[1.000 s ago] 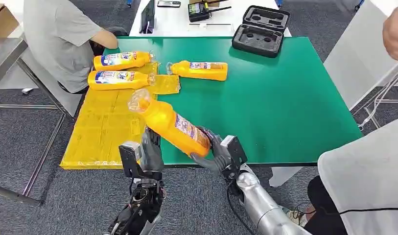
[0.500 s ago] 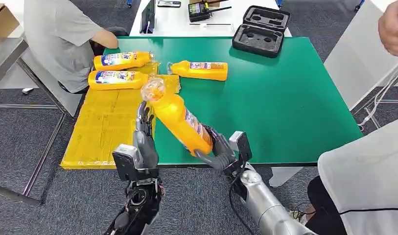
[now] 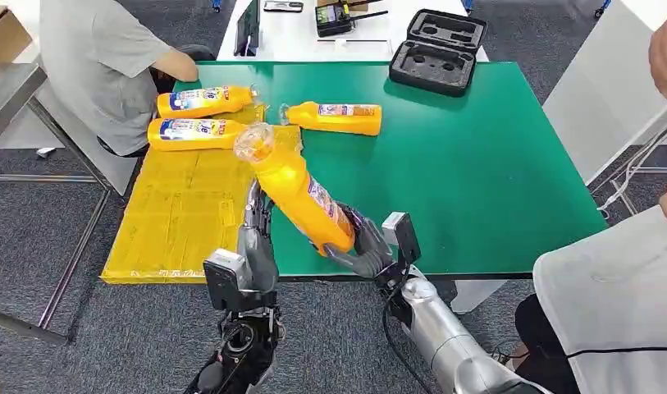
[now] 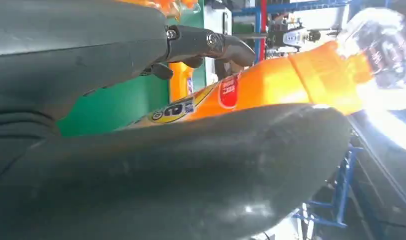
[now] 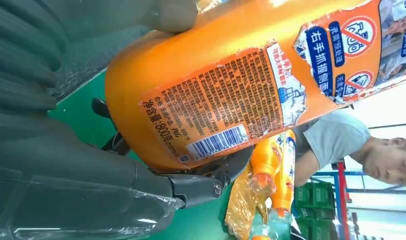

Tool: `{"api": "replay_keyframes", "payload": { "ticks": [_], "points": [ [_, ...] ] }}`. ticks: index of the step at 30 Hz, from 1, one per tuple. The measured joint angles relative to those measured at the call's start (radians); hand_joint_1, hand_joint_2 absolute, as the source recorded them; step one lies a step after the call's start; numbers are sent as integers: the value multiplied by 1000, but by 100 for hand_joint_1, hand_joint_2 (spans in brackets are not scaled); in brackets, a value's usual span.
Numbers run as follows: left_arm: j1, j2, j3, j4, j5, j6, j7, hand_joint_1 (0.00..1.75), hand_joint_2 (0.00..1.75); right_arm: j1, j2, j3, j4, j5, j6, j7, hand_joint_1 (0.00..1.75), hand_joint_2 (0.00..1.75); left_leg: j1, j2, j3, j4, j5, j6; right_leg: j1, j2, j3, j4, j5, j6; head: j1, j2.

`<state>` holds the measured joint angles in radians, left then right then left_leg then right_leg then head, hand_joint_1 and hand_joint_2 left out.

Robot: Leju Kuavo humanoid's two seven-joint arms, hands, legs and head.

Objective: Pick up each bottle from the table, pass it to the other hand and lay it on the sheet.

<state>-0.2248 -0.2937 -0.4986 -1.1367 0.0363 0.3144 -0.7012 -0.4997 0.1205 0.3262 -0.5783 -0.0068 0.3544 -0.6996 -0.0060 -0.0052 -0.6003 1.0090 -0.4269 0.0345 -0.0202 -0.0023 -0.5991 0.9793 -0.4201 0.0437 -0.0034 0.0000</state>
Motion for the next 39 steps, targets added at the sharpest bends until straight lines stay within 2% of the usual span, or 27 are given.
{"api": "replay_keyframes", "payload": {
  "ticks": [2,11,39],
  "points": [
    [-9,2,-29,34,38,59,1,0,0,-1,4,2,0,24,-15,0,175,175,0,0,0,0,0,0,0,0,0,0,0,0,0,0],
    [-18,2,-24,106,11,42,0,0,0,1,16,13,0,49,-51,0,175,175,0,0,0,0,0,0,0,0,0,0,0,0,0,0],
    [-35,-6,10,148,28,35,0,0,0,4,47,32,21,61,-51,0,175,175,0,0,0,0,0,0,0,0,0,0,0,0,0,0]
  ]
}}
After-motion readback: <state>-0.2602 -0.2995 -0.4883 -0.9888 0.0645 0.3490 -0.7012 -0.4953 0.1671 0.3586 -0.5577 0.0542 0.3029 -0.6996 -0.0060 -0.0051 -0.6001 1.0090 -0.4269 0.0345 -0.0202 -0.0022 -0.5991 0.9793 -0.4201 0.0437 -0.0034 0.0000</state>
